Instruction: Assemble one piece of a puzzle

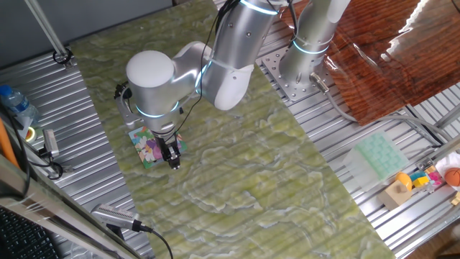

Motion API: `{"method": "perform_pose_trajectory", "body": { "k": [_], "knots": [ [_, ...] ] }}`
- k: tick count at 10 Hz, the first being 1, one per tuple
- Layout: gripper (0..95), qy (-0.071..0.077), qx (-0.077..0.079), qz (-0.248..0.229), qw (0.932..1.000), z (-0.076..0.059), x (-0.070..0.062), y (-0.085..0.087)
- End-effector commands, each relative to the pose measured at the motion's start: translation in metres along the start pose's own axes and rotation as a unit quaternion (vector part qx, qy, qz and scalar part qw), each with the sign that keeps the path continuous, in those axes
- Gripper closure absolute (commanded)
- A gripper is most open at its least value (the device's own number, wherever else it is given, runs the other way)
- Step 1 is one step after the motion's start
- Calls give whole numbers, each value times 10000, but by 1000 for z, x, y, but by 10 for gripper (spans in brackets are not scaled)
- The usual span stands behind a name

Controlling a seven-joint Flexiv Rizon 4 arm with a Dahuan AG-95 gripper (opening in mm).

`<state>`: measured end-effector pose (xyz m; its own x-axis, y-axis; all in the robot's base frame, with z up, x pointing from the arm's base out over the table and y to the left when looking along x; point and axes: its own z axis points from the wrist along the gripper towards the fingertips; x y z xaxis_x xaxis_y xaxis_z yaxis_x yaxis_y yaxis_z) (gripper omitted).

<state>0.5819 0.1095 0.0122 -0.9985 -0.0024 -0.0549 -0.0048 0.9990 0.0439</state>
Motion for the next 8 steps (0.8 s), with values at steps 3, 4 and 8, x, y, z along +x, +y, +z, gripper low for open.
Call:
{"method": "perform_pose_trajectory", "body": {
  "k": [3,4,8],
  "knots": [
    [380,8,-5,7,10000,2,1,-1],
    [380,27,-2,13,10000,2,1,-1],
    [380,59,24,20,10000,3,2,-2]
  ]
}}
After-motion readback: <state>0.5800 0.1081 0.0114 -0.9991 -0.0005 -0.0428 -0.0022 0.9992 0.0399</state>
